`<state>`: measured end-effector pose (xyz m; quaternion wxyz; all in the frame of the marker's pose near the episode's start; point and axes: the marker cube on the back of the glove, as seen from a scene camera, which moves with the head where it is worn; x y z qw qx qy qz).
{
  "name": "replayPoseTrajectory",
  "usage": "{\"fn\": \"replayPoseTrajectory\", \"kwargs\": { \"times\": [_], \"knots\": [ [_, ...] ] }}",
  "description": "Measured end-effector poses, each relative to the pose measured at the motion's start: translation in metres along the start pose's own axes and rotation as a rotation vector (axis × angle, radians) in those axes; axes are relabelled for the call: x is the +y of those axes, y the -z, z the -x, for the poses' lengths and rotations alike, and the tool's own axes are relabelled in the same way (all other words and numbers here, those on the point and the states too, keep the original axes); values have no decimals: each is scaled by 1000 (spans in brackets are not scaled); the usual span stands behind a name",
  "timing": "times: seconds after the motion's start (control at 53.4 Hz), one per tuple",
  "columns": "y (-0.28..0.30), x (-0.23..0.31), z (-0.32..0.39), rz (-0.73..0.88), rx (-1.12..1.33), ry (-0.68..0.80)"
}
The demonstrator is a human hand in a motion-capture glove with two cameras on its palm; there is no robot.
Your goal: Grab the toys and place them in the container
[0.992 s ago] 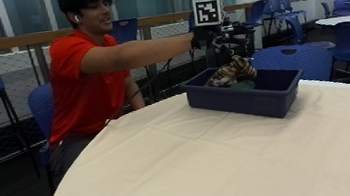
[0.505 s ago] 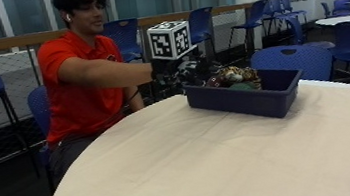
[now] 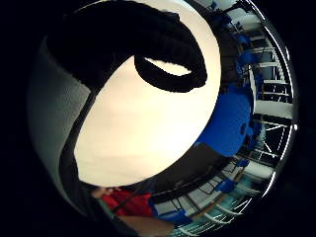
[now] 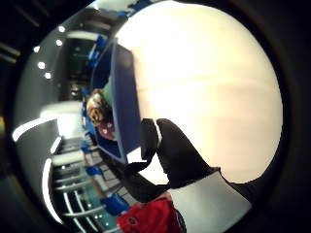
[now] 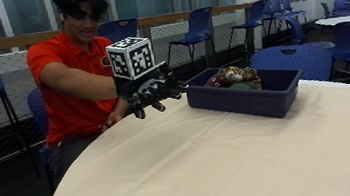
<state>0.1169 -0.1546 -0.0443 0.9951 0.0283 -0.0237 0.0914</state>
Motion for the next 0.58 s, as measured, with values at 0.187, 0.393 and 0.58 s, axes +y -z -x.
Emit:
{"fn": "replayPoseTrajectory", "kwargs": {
  "times": [0.187,0.393,0.58],
  "knots": [
    [5,7,-14,-26,-32,-7],
    [10,17,-16,-87,-34,6],
    [14,25,-22,-98,-45,16]
  ]
}}
